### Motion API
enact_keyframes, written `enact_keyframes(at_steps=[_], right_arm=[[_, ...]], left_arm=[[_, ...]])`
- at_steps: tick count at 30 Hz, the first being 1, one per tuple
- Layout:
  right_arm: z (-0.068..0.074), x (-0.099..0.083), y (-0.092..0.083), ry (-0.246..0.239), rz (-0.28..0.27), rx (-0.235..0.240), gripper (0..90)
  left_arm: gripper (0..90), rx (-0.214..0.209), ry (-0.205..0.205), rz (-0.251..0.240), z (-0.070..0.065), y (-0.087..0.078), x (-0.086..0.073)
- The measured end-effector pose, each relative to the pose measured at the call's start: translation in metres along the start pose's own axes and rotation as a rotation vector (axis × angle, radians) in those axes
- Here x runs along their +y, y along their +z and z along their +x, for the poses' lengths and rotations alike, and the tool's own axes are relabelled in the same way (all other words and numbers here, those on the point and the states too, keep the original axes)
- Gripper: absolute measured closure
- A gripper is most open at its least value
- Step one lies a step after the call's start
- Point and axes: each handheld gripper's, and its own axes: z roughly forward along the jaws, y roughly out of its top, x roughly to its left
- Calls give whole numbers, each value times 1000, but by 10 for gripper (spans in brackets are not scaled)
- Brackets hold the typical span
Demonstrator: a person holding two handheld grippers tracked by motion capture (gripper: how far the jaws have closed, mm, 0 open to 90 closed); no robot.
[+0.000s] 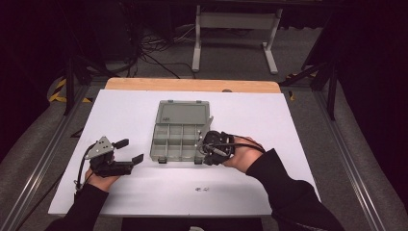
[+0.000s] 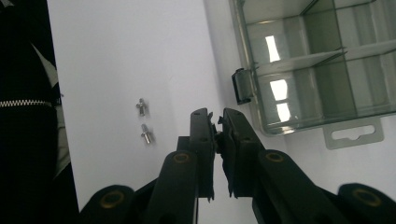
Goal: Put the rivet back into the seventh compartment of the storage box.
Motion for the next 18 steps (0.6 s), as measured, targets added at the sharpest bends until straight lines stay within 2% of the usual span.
enact_keyframes(at_steps=[14,18], right_arm=[[-16,24,0,-21,1,-21,826],[-22,31,2,-27,2,-29,826]], left_arm=[[141,0,-7,-15,0,0,-1],[140,-3,-4,-3,1,0,-1]])
